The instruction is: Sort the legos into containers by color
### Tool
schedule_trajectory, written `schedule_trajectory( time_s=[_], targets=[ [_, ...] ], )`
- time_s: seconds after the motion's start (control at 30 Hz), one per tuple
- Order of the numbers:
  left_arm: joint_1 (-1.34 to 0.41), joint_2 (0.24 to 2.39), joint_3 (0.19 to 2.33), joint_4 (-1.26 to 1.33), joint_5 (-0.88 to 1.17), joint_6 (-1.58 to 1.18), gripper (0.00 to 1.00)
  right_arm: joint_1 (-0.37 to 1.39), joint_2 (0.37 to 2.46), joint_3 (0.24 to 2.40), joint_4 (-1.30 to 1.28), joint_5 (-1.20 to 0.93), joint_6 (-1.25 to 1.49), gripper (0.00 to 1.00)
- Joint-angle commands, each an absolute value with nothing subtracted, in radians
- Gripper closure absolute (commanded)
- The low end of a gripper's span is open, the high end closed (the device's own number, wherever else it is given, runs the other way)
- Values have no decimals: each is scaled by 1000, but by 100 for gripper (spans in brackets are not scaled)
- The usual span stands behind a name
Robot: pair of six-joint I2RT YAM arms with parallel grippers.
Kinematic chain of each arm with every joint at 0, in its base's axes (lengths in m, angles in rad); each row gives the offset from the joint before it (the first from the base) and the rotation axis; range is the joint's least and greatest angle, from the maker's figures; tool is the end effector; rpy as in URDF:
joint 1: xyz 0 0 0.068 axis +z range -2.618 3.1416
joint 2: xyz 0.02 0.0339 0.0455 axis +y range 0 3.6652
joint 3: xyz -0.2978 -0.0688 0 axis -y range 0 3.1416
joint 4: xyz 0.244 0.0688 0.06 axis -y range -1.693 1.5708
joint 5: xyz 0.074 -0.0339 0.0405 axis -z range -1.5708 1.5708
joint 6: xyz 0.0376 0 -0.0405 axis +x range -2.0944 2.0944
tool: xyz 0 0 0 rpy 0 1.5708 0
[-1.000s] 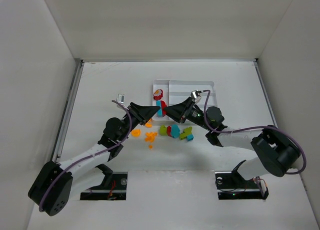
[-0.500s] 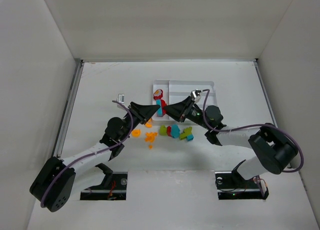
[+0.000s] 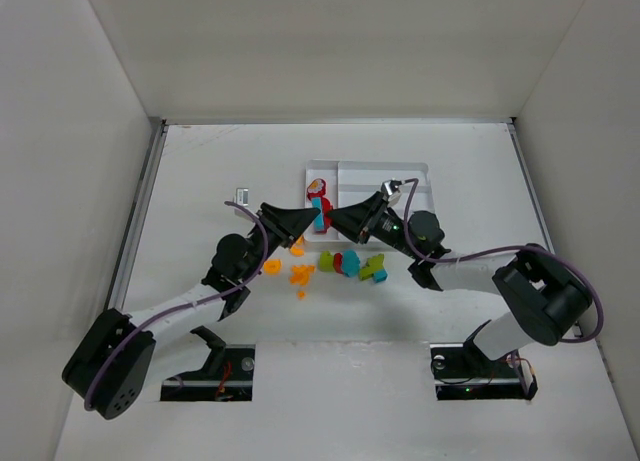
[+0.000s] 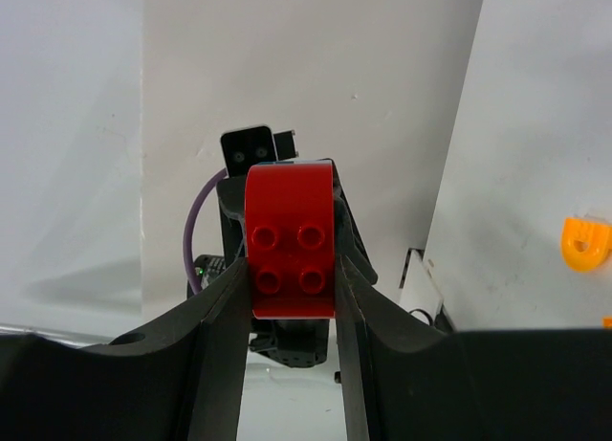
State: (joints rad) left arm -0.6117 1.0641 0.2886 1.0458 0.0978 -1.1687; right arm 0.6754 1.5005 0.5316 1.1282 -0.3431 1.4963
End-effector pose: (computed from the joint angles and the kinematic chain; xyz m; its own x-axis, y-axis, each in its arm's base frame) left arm 0.1609 -0.1173 0.2757 -0.5113 -0.7601 -0.4011 0.4550 0.1566 -0.8766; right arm 0.2221 0.1941 0.2608 -0.8364 0.5332 -0.1267 -0.1866 -0.0597 0.9806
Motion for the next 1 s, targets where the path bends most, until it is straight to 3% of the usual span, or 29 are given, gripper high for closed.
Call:
schedule_trajectory(
  time_s=[0.0, 0.5, 0.7, 0.97],
  targets=[
    [-627, 1072, 328, 1123, 115, -1154, 64, 685, 1509, 574, 1200, -347, 1511, 68],
    [-634, 1112, 333, 1161, 115, -1173, 58, 683, 1522, 571, 1209, -348, 1514, 68],
    [-634, 1094, 330, 1164, 121, -1169, 80, 682, 1529, 566, 1232, -348, 1523, 68],
    [-594, 1054, 296, 1131, 146, -1166, 89, 642, 1488, 517, 1227, -348, 1513, 68]
  ],
)
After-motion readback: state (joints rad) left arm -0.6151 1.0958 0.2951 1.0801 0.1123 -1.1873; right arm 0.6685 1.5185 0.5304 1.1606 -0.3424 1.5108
